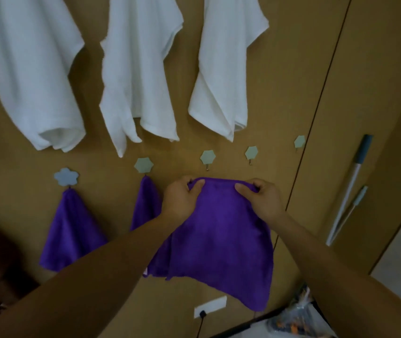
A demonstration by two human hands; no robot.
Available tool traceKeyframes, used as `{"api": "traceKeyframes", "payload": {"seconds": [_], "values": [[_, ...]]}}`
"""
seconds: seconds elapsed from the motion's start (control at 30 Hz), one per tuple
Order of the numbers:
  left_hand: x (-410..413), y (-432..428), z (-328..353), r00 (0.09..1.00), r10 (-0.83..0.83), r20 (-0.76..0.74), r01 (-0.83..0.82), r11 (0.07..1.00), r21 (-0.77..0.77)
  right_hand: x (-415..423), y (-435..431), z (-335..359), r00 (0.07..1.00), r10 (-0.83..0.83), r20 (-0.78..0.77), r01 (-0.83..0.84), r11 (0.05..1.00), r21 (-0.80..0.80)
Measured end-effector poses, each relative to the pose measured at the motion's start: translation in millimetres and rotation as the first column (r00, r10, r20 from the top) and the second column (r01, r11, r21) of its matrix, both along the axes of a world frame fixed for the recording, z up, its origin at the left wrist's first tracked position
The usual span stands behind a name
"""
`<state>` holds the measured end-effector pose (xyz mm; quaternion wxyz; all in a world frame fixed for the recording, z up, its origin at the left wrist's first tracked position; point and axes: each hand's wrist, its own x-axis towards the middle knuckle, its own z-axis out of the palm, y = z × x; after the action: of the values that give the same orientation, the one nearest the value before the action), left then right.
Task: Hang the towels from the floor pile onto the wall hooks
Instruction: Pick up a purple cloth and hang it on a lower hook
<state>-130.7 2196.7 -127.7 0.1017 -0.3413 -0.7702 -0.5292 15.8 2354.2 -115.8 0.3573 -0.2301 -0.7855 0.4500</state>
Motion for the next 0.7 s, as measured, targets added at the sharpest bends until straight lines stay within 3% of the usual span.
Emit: {"api": "traceKeyframes", "payload": {"seconds": [0.17, 0.47, 0.57, 0.7], "values": [[-23.4, 27.9, 9.3, 0.959, 0.213, -0.187, -0.216, 0.976, 0.000, -49.1, 35.6, 9.2, 0.997, -0.070, 0.020, 0.066, 0.986, 0.154], [-69.9, 59.6, 26.1, 0.856, 0.374, -0.358, -0.428, 0.900, -0.083, -131.0, 71.1, 15.7, 0.990, -0.140, 0.034, 0.126, 0.954, 0.271], [-76.2, 64.8, 12.7, 0.889, 0.316, -0.332, -0.371, 0.922, -0.114, -140.8, 72.5, -0.4, 0.989, -0.146, 0.001, 0.141, 0.955, 0.262], [-72.5, 67.4, -13.2, 0.893, 0.360, -0.270, -0.415, 0.890, -0.189, -140.6, 71.7, -23.5, 0.990, -0.124, 0.062, 0.105, 0.960, 0.258]]}}
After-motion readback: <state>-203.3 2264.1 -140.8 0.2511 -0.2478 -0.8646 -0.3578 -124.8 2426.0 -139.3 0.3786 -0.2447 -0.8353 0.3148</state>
